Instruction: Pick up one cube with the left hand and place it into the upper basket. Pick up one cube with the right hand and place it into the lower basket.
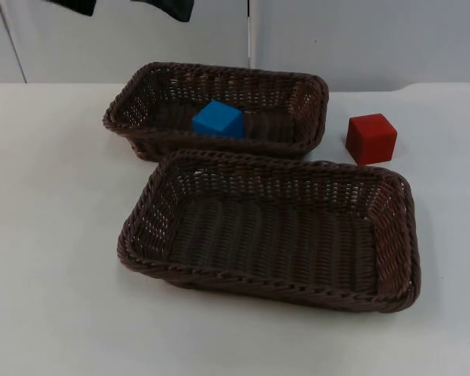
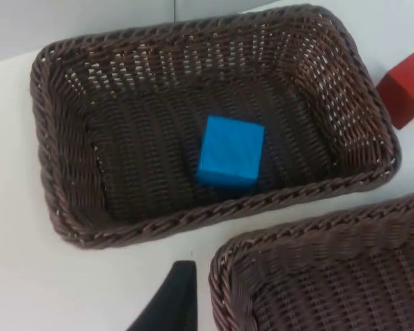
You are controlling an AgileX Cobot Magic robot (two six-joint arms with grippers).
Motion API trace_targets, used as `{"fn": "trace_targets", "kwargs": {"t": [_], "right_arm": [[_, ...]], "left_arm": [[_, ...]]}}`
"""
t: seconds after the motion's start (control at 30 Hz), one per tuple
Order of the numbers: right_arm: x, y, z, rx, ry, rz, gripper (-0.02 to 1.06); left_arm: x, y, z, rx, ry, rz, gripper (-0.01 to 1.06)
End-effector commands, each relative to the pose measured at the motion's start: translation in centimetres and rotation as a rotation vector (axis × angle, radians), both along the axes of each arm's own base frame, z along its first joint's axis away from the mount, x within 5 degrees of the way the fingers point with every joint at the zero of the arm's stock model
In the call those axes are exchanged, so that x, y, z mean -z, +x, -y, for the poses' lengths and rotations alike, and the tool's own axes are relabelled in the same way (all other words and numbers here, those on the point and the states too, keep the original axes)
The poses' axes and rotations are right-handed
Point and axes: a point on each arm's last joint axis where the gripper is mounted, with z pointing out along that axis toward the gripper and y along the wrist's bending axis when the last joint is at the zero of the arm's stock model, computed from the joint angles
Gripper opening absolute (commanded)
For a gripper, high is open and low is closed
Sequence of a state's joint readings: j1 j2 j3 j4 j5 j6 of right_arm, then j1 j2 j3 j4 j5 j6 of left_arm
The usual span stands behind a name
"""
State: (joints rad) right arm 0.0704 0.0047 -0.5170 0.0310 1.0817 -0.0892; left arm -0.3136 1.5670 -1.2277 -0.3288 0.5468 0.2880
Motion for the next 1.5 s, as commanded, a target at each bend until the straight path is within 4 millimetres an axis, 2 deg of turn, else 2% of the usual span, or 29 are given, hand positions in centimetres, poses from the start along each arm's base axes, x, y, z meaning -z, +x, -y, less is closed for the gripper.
{"fn": "trace_targets", "kwargs": {"t": [0.0, 0.23, 0.3, 0.43, 0.47, 0.67, 1.07, 1.47], "right_arm": [[0.0, -0.1, 0.1, 0.006, -0.012, 0.006, 1.05], [0.0, -0.1, 0.1, 0.006, -0.012, 0.006, 1.05], [0.0, -0.1, 0.1, 0.006, -0.012, 0.006, 1.05], [0.0, -0.1, 0.1, 0.006, -0.012, 0.006, 1.05], [0.0, -0.1, 0.1, 0.006, -0.012, 0.006, 1.05], [0.0, -0.1, 0.1, 0.006, -0.012, 0.006, 1.05], [0.0, -0.1, 0.1, 0.006, -0.012, 0.006, 1.05], [0.0, -0.1, 0.0, 0.004, -0.01, 0.006, 1.05]], "left_arm": [[-0.7, -0.8, -0.3, -0.012, -0.017, 0.03, 1.05], [-2.1, -4.9, -1.6, -0.013, -0.032, 0.069, 1.05], [-2.1, -5.5, -1.8, -0.015, -0.033, 0.072, 1.05], [-2.1, -8.3, -2.7, -0.025, -0.048, 0.085, 1.05], [-2.1, -8.3, -2.7, -0.025, -0.048, 0.085, 1.05], [-2.4, -11.9, -3.9, -0.04, -0.078, 0.118, 1.05], [-2.0, -15.5, -5.1, -0.034, -0.08, 0.134, 1.05], [-3.7, -19.8, -6.9, -0.056, -0.051, 0.183, 1.05]]}}
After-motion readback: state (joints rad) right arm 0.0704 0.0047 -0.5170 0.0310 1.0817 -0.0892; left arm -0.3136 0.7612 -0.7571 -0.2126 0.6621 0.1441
